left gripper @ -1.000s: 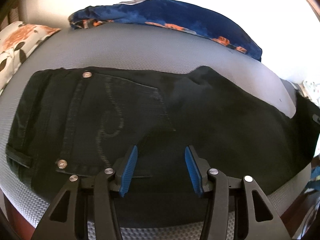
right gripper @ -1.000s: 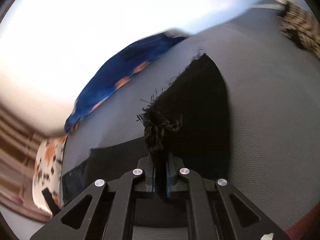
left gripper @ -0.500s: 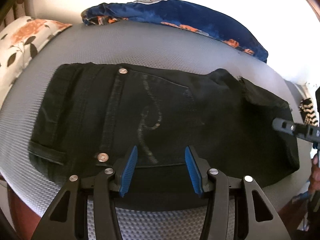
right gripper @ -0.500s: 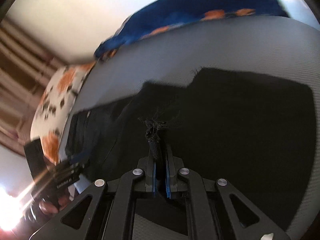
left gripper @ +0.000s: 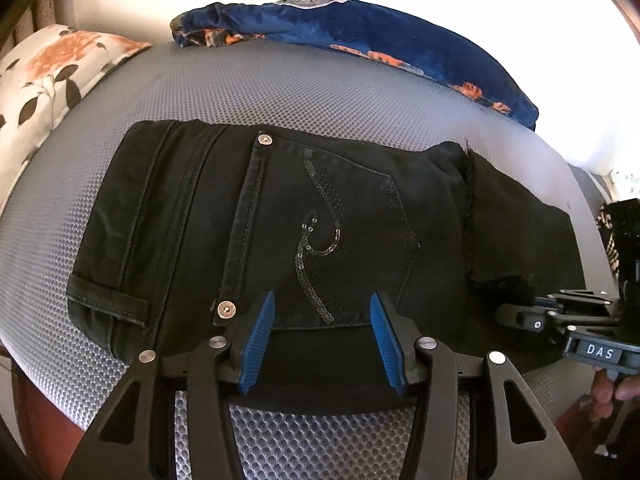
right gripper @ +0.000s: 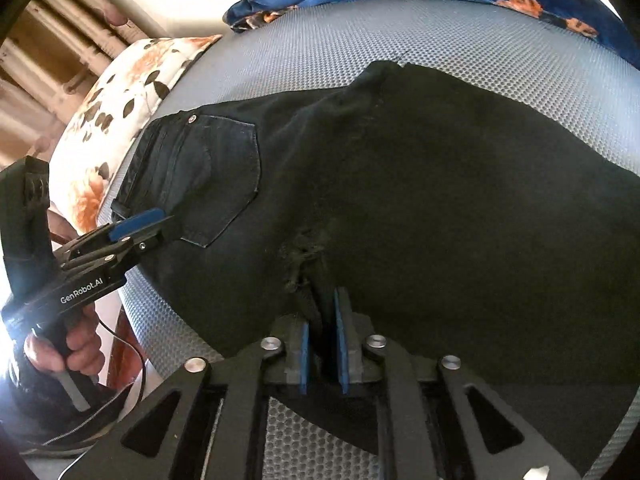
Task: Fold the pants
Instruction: 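Lay the hem corner down beside the back pocket with the right gripper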
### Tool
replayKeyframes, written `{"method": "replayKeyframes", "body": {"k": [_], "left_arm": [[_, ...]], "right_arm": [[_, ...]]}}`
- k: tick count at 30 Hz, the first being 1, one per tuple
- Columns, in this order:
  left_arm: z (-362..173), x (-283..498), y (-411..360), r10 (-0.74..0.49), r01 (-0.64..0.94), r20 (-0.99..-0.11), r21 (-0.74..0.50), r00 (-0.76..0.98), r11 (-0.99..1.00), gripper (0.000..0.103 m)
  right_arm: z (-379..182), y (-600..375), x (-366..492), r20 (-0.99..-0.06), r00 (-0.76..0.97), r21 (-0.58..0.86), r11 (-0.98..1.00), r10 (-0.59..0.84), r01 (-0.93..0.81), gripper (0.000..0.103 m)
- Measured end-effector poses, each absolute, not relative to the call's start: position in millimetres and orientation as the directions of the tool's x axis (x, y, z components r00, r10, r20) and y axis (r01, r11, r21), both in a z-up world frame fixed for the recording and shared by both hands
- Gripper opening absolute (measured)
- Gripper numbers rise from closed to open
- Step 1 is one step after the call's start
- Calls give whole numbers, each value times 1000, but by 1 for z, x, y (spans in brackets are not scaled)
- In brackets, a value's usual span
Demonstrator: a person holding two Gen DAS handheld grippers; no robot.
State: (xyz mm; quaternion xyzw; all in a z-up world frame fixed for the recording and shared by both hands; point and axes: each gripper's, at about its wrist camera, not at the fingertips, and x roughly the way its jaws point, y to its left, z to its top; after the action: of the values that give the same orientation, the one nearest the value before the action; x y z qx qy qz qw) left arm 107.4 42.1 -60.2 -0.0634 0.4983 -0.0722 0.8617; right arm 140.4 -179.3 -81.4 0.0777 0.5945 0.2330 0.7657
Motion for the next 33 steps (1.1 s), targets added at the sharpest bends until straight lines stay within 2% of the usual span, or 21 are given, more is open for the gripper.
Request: {"method": "replayKeyframes", "body": {"k": [3,7,11,17,33], "left_arm": [[-60,106,45,-189,54,-849,-187,494,981,51],[-59,104,46,-185,46,-848,-187,496,981,51],[-56,102,43,-198,62,-844,-193,499,979,51],[-53,101,41,-222,81,-833,-210,506,974,51],[-56,102,32,-158,54,-854,-151,496,987,51]], "right_arm": [[-80,-176,139,-877,180,388,878,445,-280,21],[-78,-170,135,-892,201,331,888,404,-319,13],[-78,-169,134,-894,199,324,885,403,-335,12],[-77,-167,131,-899,183,310,874,397,-375,13],[-77,-168,131,-891,183,324,866,415,-381,17]]}}
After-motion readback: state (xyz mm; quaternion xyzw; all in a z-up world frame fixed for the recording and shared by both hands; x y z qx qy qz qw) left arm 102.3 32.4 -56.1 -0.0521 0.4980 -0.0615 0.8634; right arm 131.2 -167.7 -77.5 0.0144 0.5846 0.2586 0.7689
